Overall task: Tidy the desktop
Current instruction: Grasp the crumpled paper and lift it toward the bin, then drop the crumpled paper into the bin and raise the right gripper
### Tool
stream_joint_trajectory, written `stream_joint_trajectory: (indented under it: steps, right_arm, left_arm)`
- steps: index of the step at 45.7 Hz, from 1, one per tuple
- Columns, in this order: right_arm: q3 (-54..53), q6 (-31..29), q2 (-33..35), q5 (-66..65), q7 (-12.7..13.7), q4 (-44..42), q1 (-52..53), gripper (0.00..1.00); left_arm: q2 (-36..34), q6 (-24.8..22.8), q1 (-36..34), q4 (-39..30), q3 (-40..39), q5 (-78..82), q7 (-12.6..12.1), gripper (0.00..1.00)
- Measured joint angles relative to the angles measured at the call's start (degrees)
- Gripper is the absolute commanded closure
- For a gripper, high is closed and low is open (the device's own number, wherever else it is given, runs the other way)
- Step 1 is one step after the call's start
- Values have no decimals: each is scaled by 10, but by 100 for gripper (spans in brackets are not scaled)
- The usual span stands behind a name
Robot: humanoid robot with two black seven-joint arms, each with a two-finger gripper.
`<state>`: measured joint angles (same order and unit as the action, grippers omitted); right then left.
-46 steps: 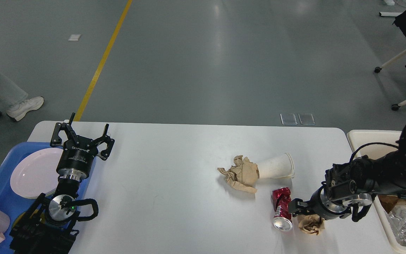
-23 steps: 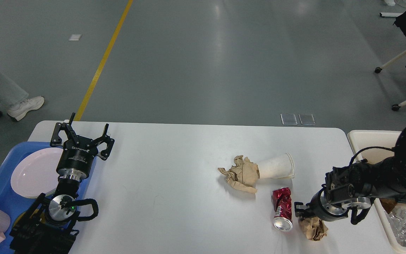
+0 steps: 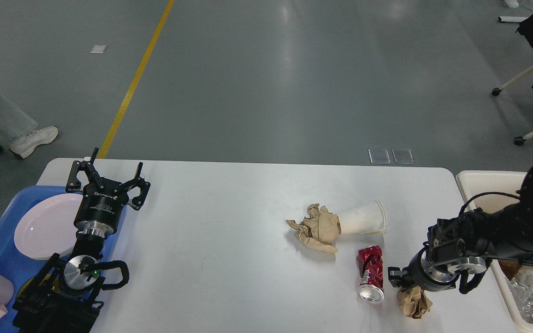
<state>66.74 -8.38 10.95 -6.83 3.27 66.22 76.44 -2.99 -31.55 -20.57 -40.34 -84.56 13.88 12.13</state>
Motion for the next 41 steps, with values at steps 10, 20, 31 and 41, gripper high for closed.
stream_joint_trajectory:
  steps: [10, 20, 31, 41]
  right_arm:
    - [-2, -8, 9, 18, 1, 1, 9, 100]
    - [4, -73, 54, 29, 1, 55, 97, 100]
    - [73, -130, 92, 30, 0, 217, 340, 100]
    - [134, -234, 115, 32, -2, 297, 536, 100]
  left_arm:
    - [0, 0, 0, 0, 0, 0, 0, 4]
    - [0, 0, 0, 0, 0, 0, 0, 4]
    - [0, 0, 0, 0, 0, 0, 0, 4]
    - [-1, 0, 0, 0, 0, 0, 0, 4]
